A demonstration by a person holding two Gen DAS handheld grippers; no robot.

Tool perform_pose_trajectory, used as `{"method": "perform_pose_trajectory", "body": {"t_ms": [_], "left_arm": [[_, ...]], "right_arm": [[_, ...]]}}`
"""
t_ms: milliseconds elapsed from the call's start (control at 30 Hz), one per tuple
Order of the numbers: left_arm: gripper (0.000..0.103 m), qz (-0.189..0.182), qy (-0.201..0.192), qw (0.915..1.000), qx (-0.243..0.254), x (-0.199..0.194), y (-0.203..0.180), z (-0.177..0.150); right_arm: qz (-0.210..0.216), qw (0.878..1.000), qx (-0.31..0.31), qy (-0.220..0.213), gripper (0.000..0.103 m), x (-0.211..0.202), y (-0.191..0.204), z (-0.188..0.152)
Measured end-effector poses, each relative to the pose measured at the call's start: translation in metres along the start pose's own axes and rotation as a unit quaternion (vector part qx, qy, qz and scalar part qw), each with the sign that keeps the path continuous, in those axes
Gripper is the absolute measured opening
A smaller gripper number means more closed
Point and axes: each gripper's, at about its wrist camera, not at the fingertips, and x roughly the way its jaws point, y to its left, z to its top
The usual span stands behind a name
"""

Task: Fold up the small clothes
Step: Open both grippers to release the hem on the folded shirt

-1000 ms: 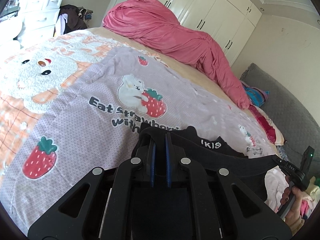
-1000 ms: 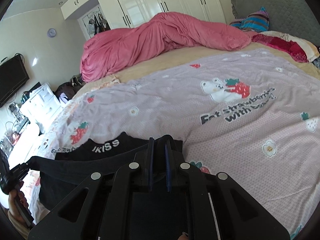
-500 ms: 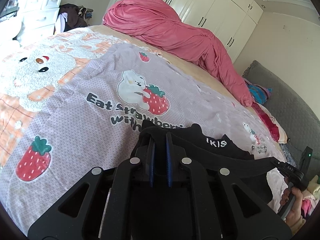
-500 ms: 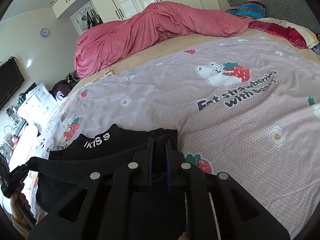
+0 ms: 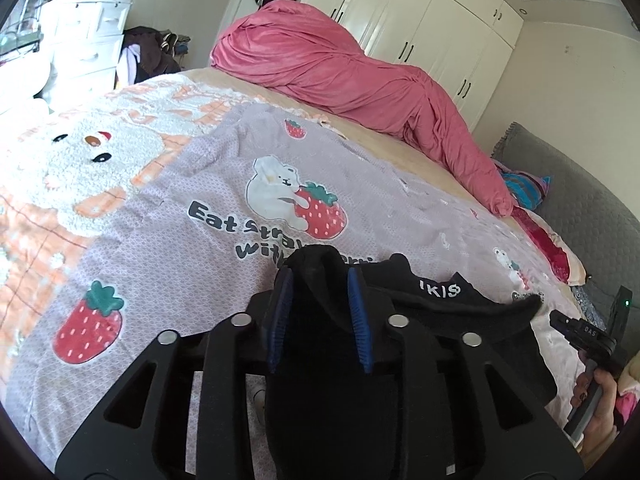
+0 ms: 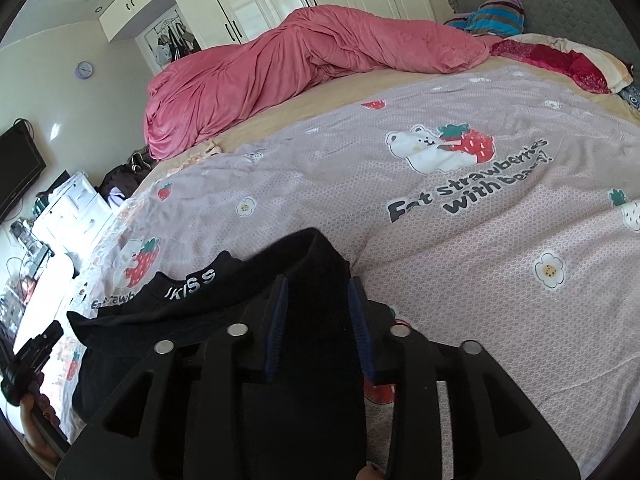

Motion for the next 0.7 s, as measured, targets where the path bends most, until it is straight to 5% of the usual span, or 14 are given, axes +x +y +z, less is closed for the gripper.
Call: {"method": "perform_pose_trajectory", "body": {"t_ms": [233, 467, 700], "left_arm": [[0.025, -0.014, -0.001, 0.9995, 0.028, -0.008, -0.017, -0.003], [0.025, -0.027, 0.057, 0.9952, 0.076, 0.013, -0.044, -0.022], [0.034, 0.03, 0.081, 0.9929, 0.081, 0.046, -0.033, -0.017]], "right_arm": [[0.0, 0.999, -0.033, -0.011, 0.037, -0.01, 0.011, -0.003], [-0.006, 0.998, -0.059, 0.019, 0.048, 0.008, 0.02, -0.008], [-0.038, 0.995, -0.075, 0.048, 0.054, 0.037, 0.016, -0.002]]}}
